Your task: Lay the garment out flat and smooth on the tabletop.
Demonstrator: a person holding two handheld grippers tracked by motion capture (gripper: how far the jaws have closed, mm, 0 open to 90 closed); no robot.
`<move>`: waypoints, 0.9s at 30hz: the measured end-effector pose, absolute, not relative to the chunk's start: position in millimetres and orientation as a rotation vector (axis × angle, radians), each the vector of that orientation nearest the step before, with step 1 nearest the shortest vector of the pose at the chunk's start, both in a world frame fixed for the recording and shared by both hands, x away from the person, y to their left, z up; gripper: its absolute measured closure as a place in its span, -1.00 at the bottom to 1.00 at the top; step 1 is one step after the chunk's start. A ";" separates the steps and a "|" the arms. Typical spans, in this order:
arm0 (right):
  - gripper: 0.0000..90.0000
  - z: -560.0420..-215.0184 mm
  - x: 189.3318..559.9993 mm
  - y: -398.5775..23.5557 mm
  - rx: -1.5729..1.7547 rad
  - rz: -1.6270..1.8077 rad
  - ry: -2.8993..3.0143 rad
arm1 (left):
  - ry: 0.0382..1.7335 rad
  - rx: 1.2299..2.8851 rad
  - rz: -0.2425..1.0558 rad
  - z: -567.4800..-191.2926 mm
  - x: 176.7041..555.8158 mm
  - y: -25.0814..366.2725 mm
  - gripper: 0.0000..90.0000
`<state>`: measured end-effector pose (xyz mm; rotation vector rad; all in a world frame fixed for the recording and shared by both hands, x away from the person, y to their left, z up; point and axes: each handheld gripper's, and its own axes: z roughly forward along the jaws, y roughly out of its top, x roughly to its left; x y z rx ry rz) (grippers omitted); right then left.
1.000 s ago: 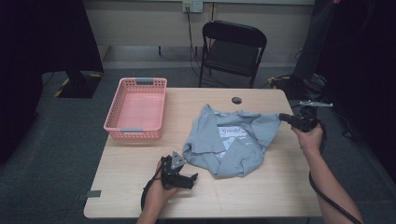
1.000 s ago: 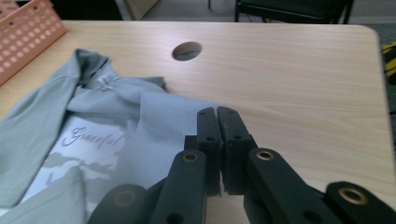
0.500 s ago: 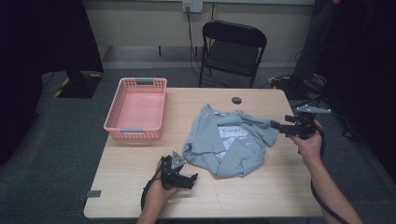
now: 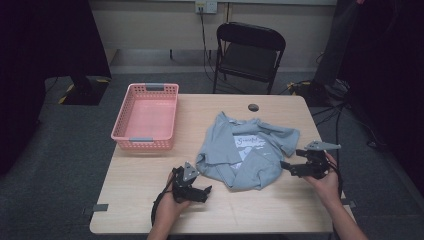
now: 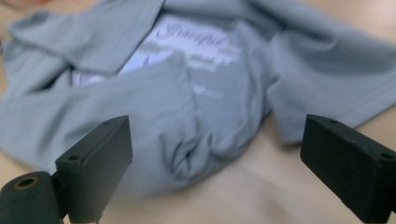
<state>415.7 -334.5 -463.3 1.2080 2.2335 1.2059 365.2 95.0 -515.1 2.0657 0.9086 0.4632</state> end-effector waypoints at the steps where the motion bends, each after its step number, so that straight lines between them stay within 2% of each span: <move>1: -0.83 -466.6 412.3 -333.4 1.198 1.186 2.250 | 0.910 2.065 0.464 -515.1 365.1 95.0 -1.00; 12: -0.84 -492.4 380.3 -322.0 1.092 1.030 2.351 | 0.921 2.059 0.473 -515.1 363.6 95.6 -1.00; 27: -0.87 -503.5 379.1 -327.5 1.102 1.012 2.359 | 0.922 2.058 0.473 -515.2 363.6 95.5 -1.00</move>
